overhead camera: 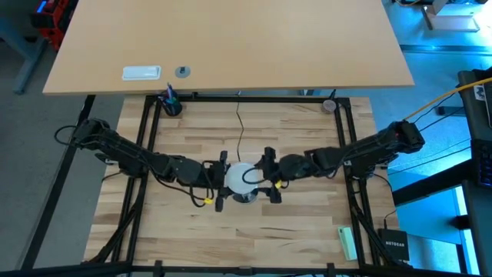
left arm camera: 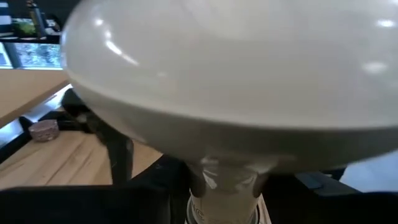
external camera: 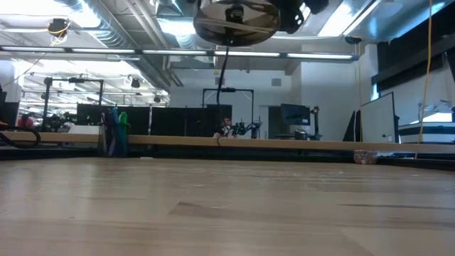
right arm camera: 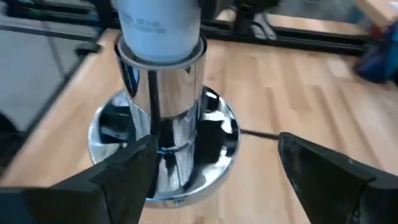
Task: Screw lightbulb
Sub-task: Remove the lightbulb from the lamp
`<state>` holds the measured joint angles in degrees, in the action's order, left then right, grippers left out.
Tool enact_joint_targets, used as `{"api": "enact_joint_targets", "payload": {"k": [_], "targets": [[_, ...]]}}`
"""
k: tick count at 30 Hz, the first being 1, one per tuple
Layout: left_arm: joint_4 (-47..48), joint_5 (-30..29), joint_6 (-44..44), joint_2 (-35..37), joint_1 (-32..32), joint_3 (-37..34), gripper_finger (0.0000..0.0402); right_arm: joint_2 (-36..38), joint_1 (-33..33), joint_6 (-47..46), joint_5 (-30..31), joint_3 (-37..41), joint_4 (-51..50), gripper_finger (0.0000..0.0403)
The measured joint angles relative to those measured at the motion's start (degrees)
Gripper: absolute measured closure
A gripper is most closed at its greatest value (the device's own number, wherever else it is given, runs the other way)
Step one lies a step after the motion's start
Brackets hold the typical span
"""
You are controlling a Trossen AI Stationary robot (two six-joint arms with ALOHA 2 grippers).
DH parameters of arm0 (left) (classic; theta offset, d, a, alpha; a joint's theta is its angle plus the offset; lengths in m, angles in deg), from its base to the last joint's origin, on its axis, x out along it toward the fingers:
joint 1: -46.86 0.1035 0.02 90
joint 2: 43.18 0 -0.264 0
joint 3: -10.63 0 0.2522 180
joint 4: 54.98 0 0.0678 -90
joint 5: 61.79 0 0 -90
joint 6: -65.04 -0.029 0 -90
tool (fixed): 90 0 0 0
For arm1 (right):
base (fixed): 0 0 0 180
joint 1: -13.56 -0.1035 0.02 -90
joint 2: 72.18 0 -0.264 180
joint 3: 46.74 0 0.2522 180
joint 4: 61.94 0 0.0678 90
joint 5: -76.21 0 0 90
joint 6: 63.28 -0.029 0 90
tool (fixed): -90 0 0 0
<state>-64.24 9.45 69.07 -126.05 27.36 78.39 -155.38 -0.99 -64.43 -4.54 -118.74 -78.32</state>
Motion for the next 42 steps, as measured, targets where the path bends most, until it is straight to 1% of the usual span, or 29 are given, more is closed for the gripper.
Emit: {"api": "enact_joint_targets", "payload": {"k": [3,5,8,12,16,21,23,25,28,30,32,35,38,40,42], "targets": [[-0.12,0.74,0.02,0.06,0.00,0.08,0.0260,0.00,0.14,0.46,-7.35,0.02,3.68,0.0072],[0.23,0.44,0.02,0.06,0.12,0.09,0.0260,0.07,-0.12,1.28,-9.85,-0.04,6.16,0.0072],[0.97,-1.46,0.31,0.06,0.15,0.09,0.0260,0.08,-0.71,-0.15,-10.37,-0.04,5.85,0.0072],[3.74,-7.48,1.93,0.06,0.24,0.09,0.0260,0.04,-1.68,-2.83,-9.37,-0.02,5.52,0.0072],[4.63,-8.40,4.17,0.06,1.15,0.09,0.0260,-0.28,-3.36,-3.54,-9.29,-0.02,6.80,0.0072],[4.52,-11.79,5.06,0.06,2.15,0.09,0.0260,-2.28,-4.45,-4.61,-13.13,-0.04,8.76,0.0072],[4.59,-11.91,5.64,0.06,1.99,0.09,0.0260,-2.42,-4.37,-4.86,-13.89,-0.03,7.98,0.0072],[4.63,-11.59,5.66,0.06,1.58,0.09,0.0260,-1.42,-4.21,-4.84,-12.71,-0.27,4.73,0.0072],[4.20,-11.21,4.39,0.06,0.83,0.09,0.0260,1.10,-4.21,-3.43,-5.67,-1.48,-1.16,0.0072],[3.03,-9.45,2.88,0.06,0.53,0.09,0.0260,2.23,-4.21,-2.75,-0.35,-1.74,-2.16,0.0072],[1.28,-7.41,1.85,0.06,0.47,0.09,0.0260,1.94,-4.16,-2.68,2.54,-1.75,-0.93,0.0072],[1.06,-7.04,1.81,0.06,0.51,0.11,0.0260,-0.12,-4.16,-2.65,3.18,-1.73,4.25,0.0072],[2.15,-7.57,3.00,0.03,0.75,0.09,0.0260,-1.78,-4.21,-2.89,1.16,-1.73,6.09,0.0072],[2.72,-9.45,3.69,0.03,0.69,0.09,0.0260,-2.14,-4.91,-4.62,0.40,-1.73,5.58,0.0072],[3.65,-12.63,4.34,0.03,0.61,0.11,0.0260,-2.27,-6.05,-6.15,-0.12,-1.66,5.29,0.0072]]}}
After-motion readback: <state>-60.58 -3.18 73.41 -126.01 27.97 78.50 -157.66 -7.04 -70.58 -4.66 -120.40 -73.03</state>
